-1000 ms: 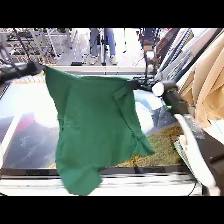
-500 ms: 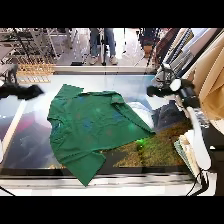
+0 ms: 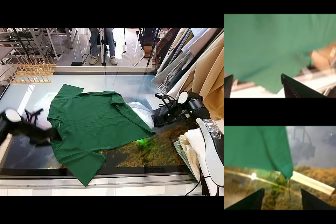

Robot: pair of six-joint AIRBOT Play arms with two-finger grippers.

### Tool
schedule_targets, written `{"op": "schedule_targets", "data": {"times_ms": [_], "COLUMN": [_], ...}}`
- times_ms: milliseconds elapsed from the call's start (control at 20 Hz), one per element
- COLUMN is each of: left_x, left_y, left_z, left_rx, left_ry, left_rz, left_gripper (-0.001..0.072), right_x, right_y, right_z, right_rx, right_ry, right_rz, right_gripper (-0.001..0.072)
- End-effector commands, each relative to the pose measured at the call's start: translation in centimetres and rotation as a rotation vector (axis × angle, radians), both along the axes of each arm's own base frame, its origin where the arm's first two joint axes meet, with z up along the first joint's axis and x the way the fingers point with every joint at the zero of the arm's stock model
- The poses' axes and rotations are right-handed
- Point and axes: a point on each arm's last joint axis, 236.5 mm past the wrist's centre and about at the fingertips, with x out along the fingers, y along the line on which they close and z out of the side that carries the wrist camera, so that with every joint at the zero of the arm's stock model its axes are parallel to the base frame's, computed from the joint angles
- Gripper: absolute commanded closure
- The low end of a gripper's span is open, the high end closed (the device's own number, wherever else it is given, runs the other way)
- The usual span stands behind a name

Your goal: Fold the clothes and pants, and hang the long-sleeved shirts on hangers.

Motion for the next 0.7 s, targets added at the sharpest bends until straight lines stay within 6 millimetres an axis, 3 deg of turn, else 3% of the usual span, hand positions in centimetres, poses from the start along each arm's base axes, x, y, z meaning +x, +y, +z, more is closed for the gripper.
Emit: {"op": "schedule_targets", "data": {"times_ms": [0, 250, 550, 650], "left_x": [-6.4, -8.6, -8.6, -8.2], "left_y": [-2.8, -3.0, -3.1, -3.4], "left_z": [-2.4, -4.8, -7.6, -8.2], "left_rx": [-0.003, -0.004, -0.007, -0.020], "left_ry": [0.040, 0.120, 0.184, 0.195], "left_rz": [0.009, 0.026, 0.084, 0.103], "left_gripper": [0.0043, 0.0045, 0.0048, 0.0102], "right_x": [-2.1, -1.6, -0.3, -0.2], "right_y": [0.2, 0.3, 1.0, 0.5], "right_z": [-0.6, -0.9, -3.0, -3.6], "right_rx": [-0.003, -0.065, -0.103, -0.123], "right_ry": [0.038, 0.010, -0.003, 0.006], "right_rz": [0.121, 0.214, 0.243, 0.247], "right_gripper": [0.0168, 0.0181, 0.0199, 0.0199]}}
